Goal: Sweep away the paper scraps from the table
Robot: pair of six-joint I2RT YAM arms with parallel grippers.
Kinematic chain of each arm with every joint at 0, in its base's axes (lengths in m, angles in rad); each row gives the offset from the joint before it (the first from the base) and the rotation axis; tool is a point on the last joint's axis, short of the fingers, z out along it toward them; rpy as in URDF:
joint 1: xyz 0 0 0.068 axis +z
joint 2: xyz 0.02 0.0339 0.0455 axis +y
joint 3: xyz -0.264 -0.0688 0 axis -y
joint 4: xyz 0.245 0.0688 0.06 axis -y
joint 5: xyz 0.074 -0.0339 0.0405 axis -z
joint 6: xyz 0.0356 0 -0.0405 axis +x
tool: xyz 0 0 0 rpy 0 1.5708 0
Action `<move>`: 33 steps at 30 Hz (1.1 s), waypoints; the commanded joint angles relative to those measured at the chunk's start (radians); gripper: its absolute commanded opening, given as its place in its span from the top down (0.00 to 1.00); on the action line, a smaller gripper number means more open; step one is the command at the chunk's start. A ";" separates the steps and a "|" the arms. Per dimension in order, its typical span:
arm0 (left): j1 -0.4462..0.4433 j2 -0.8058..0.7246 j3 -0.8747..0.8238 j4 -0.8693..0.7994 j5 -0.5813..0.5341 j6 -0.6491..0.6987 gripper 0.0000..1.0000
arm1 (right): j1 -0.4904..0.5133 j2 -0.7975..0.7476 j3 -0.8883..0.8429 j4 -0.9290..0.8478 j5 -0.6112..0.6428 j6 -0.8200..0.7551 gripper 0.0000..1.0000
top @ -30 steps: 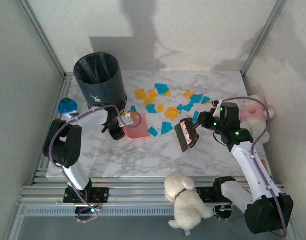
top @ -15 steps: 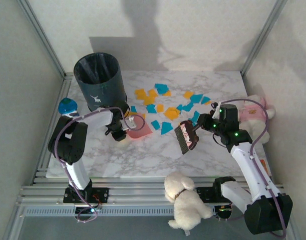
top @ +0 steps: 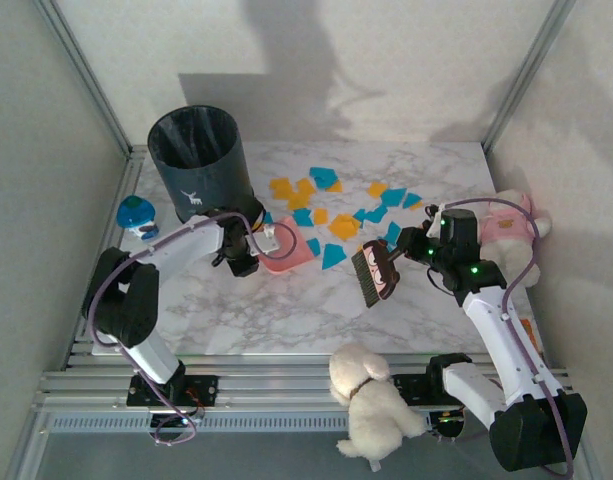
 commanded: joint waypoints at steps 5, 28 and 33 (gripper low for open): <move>-0.104 0.050 0.090 -0.049 0.046 -0.022 0.86 | -0.008 -0.033 0.002 0.019 0.025 0.002 0.92; -0.197 0.309 0.221 -0.038 0.093 -0.039 0.78 | -0.010 -0.075 -0.026 -0.003 0.066 -0.001 0.92; -0.194 0.285 0.179 0.015 0.104 -0.039 0.66 | -0.010 -0.077 -0.031 -0.003 0.068 0.000 0.92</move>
